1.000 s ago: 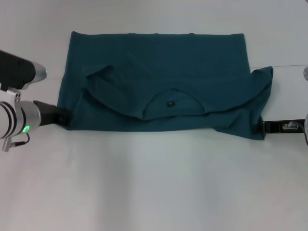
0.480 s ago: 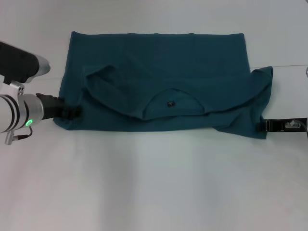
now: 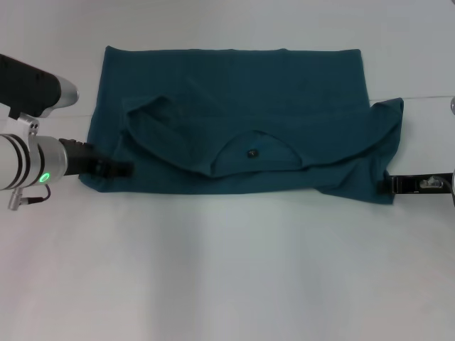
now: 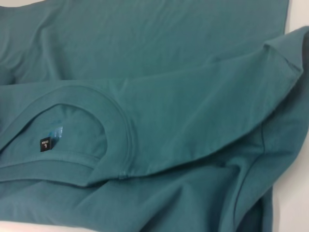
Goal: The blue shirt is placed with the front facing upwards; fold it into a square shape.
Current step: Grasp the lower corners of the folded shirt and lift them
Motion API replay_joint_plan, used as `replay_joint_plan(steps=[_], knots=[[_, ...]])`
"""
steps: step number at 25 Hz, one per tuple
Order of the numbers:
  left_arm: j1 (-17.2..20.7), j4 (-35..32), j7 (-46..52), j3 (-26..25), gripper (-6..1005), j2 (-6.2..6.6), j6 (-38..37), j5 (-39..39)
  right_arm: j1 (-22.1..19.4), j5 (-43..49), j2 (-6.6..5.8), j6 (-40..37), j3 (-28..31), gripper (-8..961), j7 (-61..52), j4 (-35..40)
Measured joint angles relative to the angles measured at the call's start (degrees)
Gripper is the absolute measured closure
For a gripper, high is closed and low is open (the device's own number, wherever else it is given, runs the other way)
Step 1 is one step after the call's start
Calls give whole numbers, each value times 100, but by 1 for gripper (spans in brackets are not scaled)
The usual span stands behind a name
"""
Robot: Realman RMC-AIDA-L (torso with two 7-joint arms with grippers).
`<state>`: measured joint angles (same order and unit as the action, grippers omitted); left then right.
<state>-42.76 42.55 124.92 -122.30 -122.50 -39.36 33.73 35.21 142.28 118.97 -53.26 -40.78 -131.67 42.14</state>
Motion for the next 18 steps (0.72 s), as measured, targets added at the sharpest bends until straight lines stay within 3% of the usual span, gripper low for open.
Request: replay_joint_plan(steps=[10,18], knots=[[-459,-987,264,-272,80,344,56,48,8,2,3,1,0,912,2,13],[-572,-1226,292,-330,87,334,66,51,21,2,3,36,0,912,2,15]])
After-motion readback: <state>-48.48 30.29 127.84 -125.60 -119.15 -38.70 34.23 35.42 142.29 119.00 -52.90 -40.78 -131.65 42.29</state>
